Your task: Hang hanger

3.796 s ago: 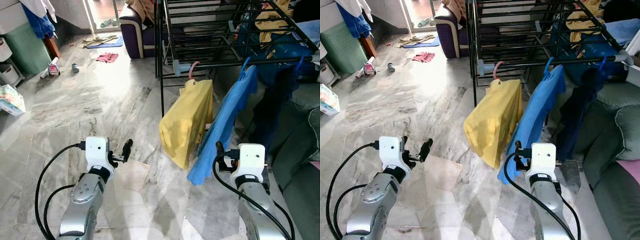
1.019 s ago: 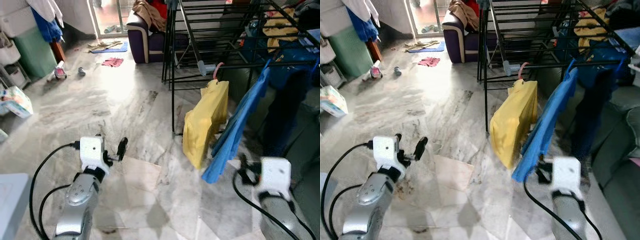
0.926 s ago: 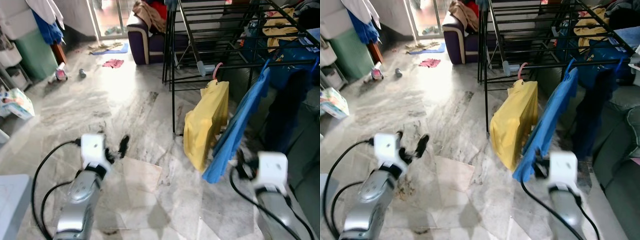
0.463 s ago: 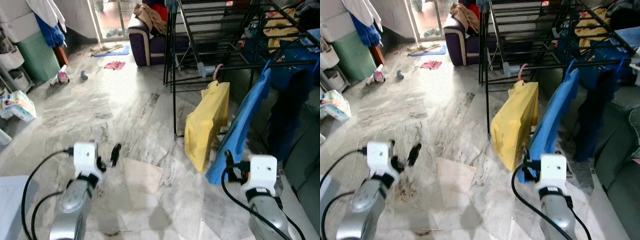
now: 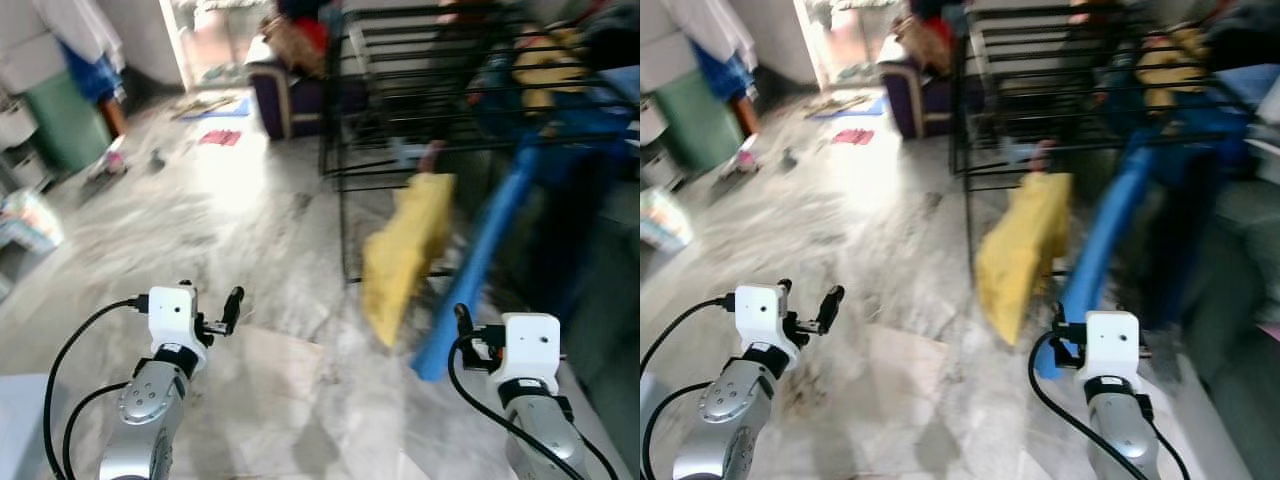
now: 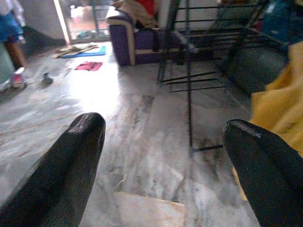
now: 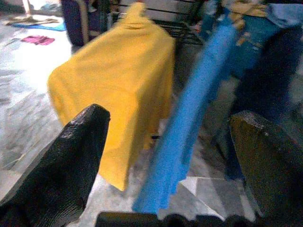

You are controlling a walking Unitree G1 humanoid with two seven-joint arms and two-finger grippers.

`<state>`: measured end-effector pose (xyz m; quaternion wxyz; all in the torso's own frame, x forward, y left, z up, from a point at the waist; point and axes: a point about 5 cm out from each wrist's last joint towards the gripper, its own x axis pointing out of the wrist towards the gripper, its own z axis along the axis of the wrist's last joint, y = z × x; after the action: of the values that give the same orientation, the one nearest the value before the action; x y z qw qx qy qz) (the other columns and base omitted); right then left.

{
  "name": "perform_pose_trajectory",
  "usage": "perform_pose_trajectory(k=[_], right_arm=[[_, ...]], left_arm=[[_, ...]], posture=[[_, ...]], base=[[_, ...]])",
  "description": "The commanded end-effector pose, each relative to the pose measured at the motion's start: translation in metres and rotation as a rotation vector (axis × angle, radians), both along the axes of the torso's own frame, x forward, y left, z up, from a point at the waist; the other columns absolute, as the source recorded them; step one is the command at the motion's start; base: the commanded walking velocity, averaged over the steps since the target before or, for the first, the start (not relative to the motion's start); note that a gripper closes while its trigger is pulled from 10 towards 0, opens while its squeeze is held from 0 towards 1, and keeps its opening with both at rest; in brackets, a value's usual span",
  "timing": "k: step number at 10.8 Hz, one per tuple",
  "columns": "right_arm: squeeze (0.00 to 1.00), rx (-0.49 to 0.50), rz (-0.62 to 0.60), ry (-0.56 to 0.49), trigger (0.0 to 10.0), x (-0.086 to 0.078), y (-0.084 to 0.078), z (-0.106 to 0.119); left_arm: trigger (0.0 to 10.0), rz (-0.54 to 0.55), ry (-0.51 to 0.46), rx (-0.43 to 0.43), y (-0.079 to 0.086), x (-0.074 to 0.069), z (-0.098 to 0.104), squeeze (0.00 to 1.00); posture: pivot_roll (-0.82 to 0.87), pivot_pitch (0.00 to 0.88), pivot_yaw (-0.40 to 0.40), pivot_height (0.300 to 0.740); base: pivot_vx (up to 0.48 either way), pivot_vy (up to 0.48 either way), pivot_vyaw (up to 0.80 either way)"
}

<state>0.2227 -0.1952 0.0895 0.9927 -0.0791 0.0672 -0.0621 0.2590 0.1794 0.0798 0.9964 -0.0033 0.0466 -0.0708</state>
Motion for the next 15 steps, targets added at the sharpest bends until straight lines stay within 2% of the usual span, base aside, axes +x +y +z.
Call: perform_pose_trajectory(k=[1, 3, 8, 9, 11, 12, 13, 15], right_arm=[[0.0, 0.006, 0.021, -0.017, 10.0, 0.001, 0.005, 0.005], [0.0, -0.005, 0.027, -0.021, 10.0, 0.002, 0.006, 0.007], [0.0, -0.02, 0.012, -0.019, 10.0, 0.007, 0.008, 0.007], [0.0, -0.022, 0.009, -0.021, 10.0, 0.011, 0.009, 0.007], [0.0, -0.025, 0.007, -0.022, 10.0, 0.014, 0.011, 0.007], [0.0, -0.024, 0.014, -0.015, 10.0, 0.015, 0.012, 0.006], [0.0, -0.023, 0.016, -0.013, 10.0, 0.015, 0.012, 0.006], [0.0, -0.025, 0.013, -0.009, 10.0, 0.015, 0.012, 0.006]], left_arm=[[10.0, -0.007, -0.008, 0.017, 0.002, 0.001, 0.003, 0.0], [10.0, -0.02, -0.012, 0.019, -0.001, 0.002, 0.003, 0.0], [10.0, -0.072, -0.014, 0.052, -0.009, 0.003, 0.006, 0.0], [10.0, -0.083, -0.015, 0.089, -0.01, 0.003, 0.008, 0.0], [10.0, -0.079, -0.008, 0.056, -0.01, 0.002, 0.008, 0.0], [10.0, -0.064, -0.01, 0.013, -0.009, 0.002, 0.008, 0.0], [10.0, -0.07, -0.008, 0.037, -0.009, 0.002, 0.009, 0.0], [10.0, -0.083, 0.005, 0.032, -0.012, 0.001, 0.007, 0.0]], posture=[[-0.11, 0.0, 0.042, 0.74], [-0.11, 0.001, 0.043, 0.74], [-0.09, 0.021, 0.049, 0.74], [-0.08, 0.022, 0.049, 0.74], [-0.08, 0.023, 0.05, 0.74], [-0.07, 0.022, 0.044, 0.74], [-0.07, 0.022, 0.043, 0.74], [-0.07, 0.028, 0.043, 0.74]], base=[[0.371, 0.304, 0.0], [0.369, 0.306, 0.0], [0.47, 0.0, 0.0], [0.48, 0.0, 0.0], [0.446, 0.0, 0.0], [0.0, 0.0, 0.0], [0.0, 0.0, 0.0], [0.0, 0.0, 0.0]])
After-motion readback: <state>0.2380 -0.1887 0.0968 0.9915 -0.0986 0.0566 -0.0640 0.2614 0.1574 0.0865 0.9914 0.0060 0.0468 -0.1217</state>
